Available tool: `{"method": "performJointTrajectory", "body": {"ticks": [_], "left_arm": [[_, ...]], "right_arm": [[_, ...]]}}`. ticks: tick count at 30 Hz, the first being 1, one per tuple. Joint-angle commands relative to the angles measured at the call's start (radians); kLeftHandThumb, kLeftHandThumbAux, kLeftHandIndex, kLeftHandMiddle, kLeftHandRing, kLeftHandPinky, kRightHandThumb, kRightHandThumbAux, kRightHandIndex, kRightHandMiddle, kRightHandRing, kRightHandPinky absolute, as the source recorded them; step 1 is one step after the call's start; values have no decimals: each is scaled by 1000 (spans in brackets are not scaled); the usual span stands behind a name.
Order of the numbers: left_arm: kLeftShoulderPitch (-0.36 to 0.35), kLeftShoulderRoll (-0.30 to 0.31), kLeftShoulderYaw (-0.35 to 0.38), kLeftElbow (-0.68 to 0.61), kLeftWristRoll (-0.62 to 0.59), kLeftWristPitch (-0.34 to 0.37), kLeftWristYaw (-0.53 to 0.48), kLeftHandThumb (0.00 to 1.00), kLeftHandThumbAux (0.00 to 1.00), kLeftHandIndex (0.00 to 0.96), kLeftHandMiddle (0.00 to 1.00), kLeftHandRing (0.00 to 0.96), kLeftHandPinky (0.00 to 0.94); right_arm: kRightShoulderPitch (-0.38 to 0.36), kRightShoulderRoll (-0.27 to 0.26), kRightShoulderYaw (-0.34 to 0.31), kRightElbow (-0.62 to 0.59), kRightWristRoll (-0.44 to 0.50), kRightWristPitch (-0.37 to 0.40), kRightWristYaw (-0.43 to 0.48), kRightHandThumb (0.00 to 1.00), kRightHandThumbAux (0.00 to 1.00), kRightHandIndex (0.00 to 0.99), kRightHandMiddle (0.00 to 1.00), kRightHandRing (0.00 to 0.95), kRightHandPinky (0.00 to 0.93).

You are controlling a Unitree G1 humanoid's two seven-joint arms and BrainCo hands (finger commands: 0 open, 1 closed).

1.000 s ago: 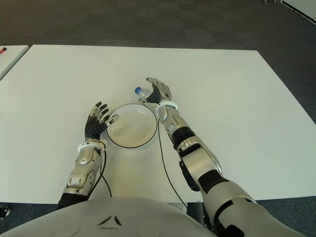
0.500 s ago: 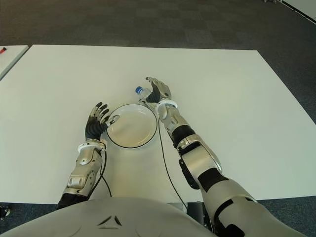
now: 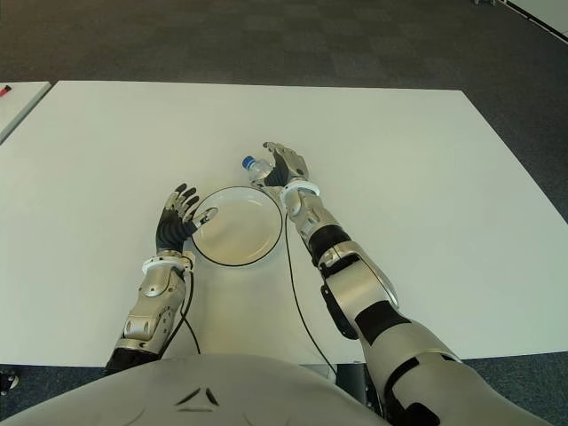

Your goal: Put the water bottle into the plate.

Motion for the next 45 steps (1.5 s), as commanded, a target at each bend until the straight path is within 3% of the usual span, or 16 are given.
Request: {"method": "performJointTrajectory", "body": {"ticks": [1,23,38,45], "left_arm": [[9,-78,-3,-2,0,-3,6,0,919,113,153,142,163],[23,-82,-12,-28,2,7,16,0,920,120,149,141,170],[39,-84,-25,-60,13,24,27,0,907,126,153,145,167],[48,-88,-31,-78,15,33,35,0,906,132,159,147,164]], "right_arm": [[-15,1,6,15,3,-15,2,528,778,146,221,222,283],[9,-19,41,-8,-26,-81,-62,639,806,183,267,252,333],[53,-37,84,-23,-93,-22,-159,661,789,221,301,284,359],[100,-51,97,-93,-117,-11,-197,650,783,237,315,303,375]]}}
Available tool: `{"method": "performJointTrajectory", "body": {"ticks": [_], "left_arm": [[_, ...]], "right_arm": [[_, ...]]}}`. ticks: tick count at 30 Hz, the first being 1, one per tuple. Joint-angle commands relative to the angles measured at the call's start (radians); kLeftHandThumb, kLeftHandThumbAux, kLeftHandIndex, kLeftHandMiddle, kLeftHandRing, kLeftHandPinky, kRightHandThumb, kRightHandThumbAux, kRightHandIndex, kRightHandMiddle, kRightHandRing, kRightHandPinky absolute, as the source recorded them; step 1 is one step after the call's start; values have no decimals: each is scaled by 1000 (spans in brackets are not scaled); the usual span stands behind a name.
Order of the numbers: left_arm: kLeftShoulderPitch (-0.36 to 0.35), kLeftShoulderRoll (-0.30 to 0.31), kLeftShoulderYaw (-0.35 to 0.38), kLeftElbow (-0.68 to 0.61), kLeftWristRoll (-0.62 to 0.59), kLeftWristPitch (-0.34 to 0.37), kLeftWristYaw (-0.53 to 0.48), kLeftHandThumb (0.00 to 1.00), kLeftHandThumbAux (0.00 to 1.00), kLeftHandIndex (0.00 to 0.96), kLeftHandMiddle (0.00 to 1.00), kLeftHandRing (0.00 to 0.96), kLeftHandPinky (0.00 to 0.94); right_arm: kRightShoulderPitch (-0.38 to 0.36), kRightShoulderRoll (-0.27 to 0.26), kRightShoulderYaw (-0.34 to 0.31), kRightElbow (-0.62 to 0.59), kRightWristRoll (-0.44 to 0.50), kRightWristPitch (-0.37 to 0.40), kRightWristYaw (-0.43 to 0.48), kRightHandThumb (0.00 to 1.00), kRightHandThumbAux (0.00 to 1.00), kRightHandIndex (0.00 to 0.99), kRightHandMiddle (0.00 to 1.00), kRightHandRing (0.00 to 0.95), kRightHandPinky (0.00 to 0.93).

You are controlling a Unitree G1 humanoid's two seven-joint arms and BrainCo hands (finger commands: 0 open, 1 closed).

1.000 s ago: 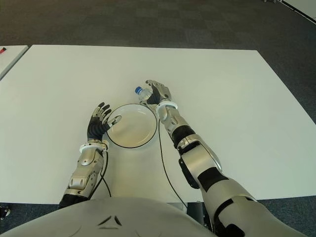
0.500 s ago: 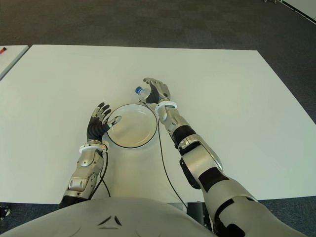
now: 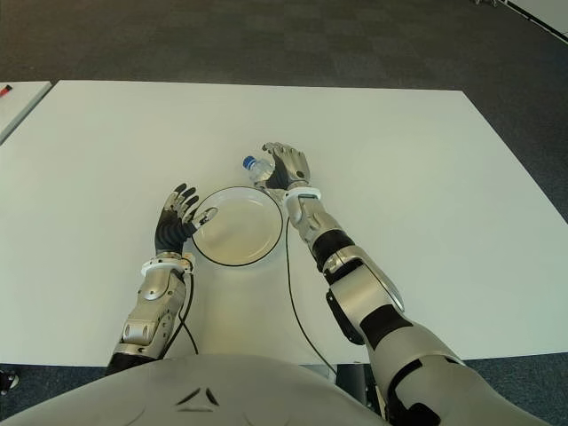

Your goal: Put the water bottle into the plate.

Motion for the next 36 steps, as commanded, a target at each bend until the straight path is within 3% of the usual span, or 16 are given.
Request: {"method": "performJointTrajectory", "body": {"ticks": [1,11,24,36], "left_arm": [[17,-86,-18,-18,9,20,20,0,904,132,159,146,161],[26,-85,-26,-25,12,10,24,0,903,132,158,144,161],[38,-85,-31,-44,7,19,28,0,919,129,167,153,170],[41,-85,-33,-49,8,21,34,0,925,137,173,157,173]], "right_arm": [[35,-17,16,-36,-26,13,-31,650,777,245,322,310,374],[76,-57,26,-39,-42,-40,-93,643,737,283,361,351,379],[81,-96,-3,-47,-4,-126,-81,623,736,281,377,372,389],[89,-92,-8,-60,-3,-105,-59,620,730,255,375,372,388]]}}
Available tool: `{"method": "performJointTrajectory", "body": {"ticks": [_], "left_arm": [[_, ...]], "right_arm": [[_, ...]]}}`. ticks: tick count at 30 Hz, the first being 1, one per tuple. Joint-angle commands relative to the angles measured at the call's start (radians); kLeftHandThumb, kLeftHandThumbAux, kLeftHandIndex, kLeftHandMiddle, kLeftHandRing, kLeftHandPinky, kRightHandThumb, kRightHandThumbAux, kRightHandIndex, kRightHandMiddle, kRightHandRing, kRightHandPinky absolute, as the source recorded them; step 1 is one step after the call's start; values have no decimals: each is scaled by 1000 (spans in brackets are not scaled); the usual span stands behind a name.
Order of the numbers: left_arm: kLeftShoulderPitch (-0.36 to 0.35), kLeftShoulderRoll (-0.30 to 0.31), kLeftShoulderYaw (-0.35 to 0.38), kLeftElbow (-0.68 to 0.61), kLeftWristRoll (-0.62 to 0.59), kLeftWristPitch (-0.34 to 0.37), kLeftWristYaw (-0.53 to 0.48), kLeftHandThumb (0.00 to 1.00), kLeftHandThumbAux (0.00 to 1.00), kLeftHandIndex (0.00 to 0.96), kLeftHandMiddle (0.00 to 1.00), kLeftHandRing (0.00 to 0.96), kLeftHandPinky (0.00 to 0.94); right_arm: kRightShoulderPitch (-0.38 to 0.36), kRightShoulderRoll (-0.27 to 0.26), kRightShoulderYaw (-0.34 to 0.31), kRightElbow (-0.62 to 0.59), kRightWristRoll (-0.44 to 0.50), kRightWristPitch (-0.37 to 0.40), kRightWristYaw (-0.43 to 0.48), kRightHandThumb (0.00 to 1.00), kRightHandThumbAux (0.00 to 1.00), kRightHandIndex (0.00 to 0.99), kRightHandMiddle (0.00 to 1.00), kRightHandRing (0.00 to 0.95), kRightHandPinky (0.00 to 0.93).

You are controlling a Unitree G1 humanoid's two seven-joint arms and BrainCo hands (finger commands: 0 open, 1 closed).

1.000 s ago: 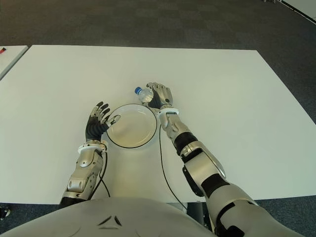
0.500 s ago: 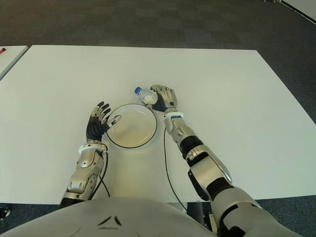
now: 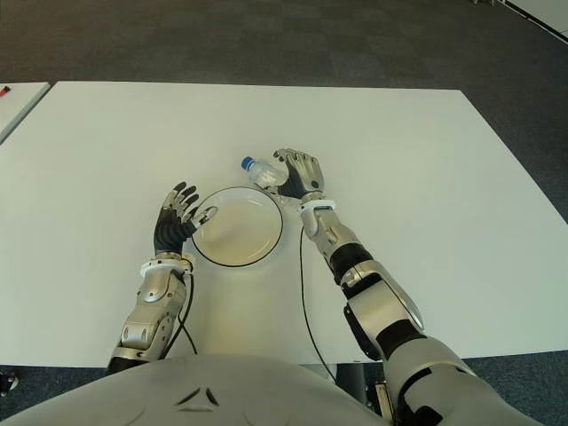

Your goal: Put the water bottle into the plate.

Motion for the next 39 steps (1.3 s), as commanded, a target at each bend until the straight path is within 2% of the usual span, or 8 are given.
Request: {"method": "performJointTrajectory", "body": {"ticks": [1,17,29,31,39], "left_arm": [[22,-86,-11,-1,3,8,16,0,925,137,173,157,174],[28,-85,-16,-10,10,3,26,0,907,140,173,157,174],[22,-83,-14,-2,9,2,24,0,913,137,173,158,176],[22,-83,-14,-1,8,1,23,0,914,137,173,158,173],[21,-83,-14,3,8,1,22,0,920,134,169,152,161]], "right_arm": [[18,5,-6,-1,10,16,28,619,731,254,375,372,389],[32,17,-21,-28,24,43,46,611,748,270,379,374,394],[14,17,-4,4,2,41,27,605,716,267,378,375,390],[7,18,3,13,-7,52,32,589,704,259,368,366,373],[-21,30,30,44,-45,128,65,411,658,196,298,309,315]]}}
